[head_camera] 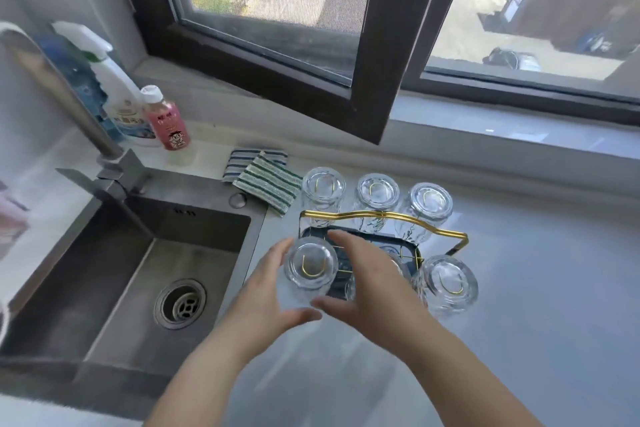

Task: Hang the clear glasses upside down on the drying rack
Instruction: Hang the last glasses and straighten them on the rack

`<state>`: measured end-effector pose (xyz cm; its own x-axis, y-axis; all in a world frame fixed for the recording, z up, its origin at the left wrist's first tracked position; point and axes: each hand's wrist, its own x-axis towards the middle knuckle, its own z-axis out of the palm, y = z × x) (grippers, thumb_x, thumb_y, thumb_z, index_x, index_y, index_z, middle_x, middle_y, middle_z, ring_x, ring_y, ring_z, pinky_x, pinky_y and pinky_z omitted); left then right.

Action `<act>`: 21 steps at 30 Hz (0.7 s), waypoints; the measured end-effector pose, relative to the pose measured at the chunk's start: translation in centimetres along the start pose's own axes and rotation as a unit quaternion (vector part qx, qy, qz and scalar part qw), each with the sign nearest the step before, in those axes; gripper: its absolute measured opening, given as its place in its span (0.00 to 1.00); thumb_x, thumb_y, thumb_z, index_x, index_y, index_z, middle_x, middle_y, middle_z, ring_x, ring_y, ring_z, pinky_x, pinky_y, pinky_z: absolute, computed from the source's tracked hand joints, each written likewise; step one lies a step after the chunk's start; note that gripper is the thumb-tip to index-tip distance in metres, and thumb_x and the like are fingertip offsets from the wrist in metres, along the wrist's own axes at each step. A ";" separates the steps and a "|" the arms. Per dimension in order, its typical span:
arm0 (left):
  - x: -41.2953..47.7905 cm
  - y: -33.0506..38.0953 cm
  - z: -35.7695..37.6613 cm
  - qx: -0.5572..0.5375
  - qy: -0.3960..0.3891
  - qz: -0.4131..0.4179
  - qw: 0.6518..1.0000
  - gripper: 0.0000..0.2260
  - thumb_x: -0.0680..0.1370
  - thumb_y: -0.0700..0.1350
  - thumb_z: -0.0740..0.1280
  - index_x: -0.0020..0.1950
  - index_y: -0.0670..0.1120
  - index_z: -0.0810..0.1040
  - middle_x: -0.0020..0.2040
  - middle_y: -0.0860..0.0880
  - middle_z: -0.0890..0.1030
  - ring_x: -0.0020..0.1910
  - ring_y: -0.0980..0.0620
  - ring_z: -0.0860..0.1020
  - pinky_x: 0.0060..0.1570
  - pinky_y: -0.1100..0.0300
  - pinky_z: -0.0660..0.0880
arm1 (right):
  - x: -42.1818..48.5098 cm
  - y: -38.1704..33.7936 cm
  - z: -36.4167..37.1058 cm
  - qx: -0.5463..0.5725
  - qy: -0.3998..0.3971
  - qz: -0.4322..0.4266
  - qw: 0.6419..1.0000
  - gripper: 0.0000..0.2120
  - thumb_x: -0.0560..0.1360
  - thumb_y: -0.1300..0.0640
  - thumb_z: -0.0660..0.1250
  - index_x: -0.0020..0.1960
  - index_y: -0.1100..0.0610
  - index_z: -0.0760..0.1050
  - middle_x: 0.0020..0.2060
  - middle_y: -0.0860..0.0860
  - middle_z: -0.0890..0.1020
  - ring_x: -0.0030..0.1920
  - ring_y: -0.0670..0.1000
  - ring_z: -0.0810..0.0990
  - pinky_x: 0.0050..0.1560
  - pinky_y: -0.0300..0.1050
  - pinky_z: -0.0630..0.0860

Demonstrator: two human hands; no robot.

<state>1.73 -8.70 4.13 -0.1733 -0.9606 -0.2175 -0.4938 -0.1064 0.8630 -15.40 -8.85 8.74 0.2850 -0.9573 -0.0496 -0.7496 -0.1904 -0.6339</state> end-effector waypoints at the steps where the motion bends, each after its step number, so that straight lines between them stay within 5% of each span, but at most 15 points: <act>1: 0.0 0.0 0.3 -0.016 0.010 0.003 1.000 0.40 0.60 0.53 0.79 0.58 0.76 0.56 0.56 0.77 0.61 0.62 0.63 0.65 0.60 0.62 0.62 | 0.3 0.1 0.2 -0.015 0.001 0.006 1.000 0.40 0.64 0.45 0.73 0.70 0.46 0.57 0.66 0.43 0.69 0.66 0.46 0.63 0.62 0.34 0.57; 7: 0.5 -0.4 0.8 -0.081 0.053 0.013 0.995 0.30 0.64 0.44 0.77 0.53 0.70 0.67 0.53 0.70 0.73 0.56 0.62 0.74 0.47 0.77 0.68 | 1.6 0.1 0.9 -0.055 -0.001 0.002 0.998 0.40 0.63 0.43 0.73 0.69 0.50 0.58 0.63 0.48 0.74 0.65 0.51 0.67 0.71 0.44 0.49; 10: 0.6 -0.6 0.7 -0.081 0.046 0.014 0.996 0.30 0.63 0.45 0.78 0.59 0.64 0.70 0.57 0.65 0.76 0.58 0.63 0.74 0.52 0.74 0.68 | 1.5 0.3 0.7 -0.046 0.015 -0.002 0.999 0.39 0.62 0.43 0.73 0.68 0.49 0.60 0.59 0.47 0.76 0.63 0.50 0.69 0.70 0.42 0.48; 18: 0.8 -0.7 0.6 -0.054 0.038 0.019 0.998 0.31 0.63 0.46 0.78 0.60 0.62 0.68 0.59 0.63 0.75 0.60 0.62 0.73 0.56 0.68 0.68 | 1.4 0.4 0.8 -0.045 0.019 -0.008 0.999 0.40 0.62 0.43 0.74 0.69 0.49 0.60 0.60 0.46 0.75 0.64 0.48 0.68 0.70 0.40 0.44; 21: 0.3 0.1 0.4 -0.019 0.024 0.028 0.999 0.35 0.63 0.50 0.77 0.62 0.67 0.62 0.61 0.71 0.67 0.60 0.73 0.65 0.56 0.73 0.62 | 1.1 0.7 -0.2 -0.052 -0.003 -0.010 0.999 0.40 0.63 0.42 0.74 0.69 0.48 0.59 0.64 0.45 0.72 0.64 0.45 0.65 0.71 0.42 0.53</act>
<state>1.29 -8.91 3.94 -0.1579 -0.9766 -0.1459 -0.4516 -0.0599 0.8902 -15.72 -10.05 8.37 0.3041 -0.9517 -0.0427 -0.8012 -0.2312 -0.5519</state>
